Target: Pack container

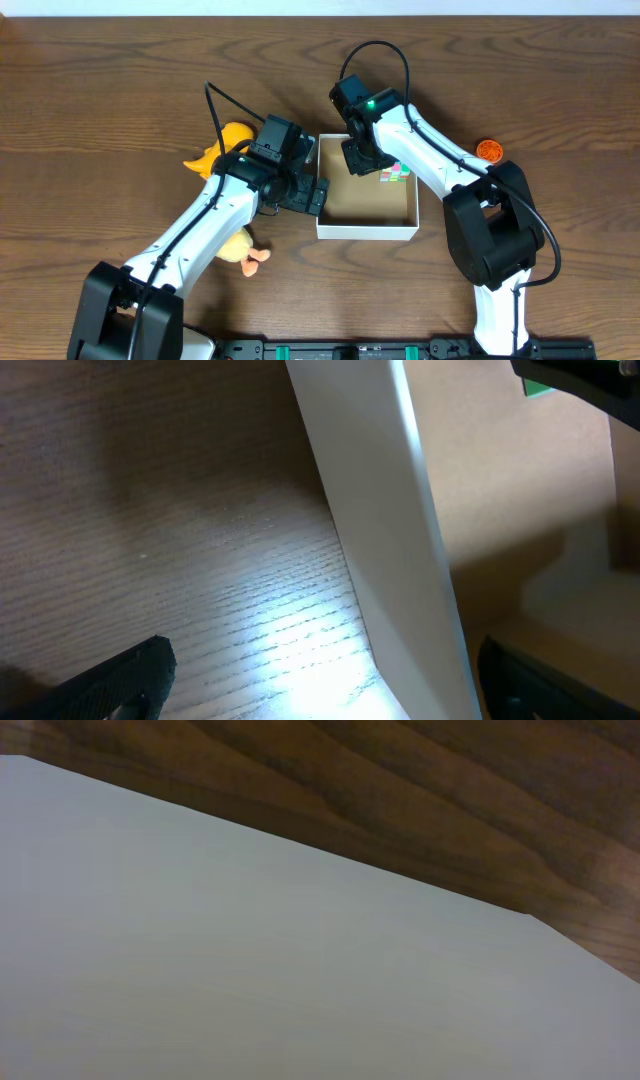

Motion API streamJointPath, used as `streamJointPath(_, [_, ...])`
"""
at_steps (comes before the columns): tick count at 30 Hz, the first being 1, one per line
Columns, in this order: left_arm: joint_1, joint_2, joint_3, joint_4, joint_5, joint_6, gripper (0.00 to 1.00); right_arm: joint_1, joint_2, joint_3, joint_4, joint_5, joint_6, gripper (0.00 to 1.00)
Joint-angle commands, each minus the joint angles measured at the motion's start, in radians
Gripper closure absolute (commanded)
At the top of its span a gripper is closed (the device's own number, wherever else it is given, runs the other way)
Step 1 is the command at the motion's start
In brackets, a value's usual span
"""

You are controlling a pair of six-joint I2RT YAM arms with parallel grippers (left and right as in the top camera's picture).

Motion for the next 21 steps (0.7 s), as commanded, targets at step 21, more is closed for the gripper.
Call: streamJointPath(21, [-0.002, 0.004, 0.019, 0.006, -0.01, 0.01, 0.02, -0.039, -0.014, 0.046, -0.023, 0.037, -0.032, 0.68])
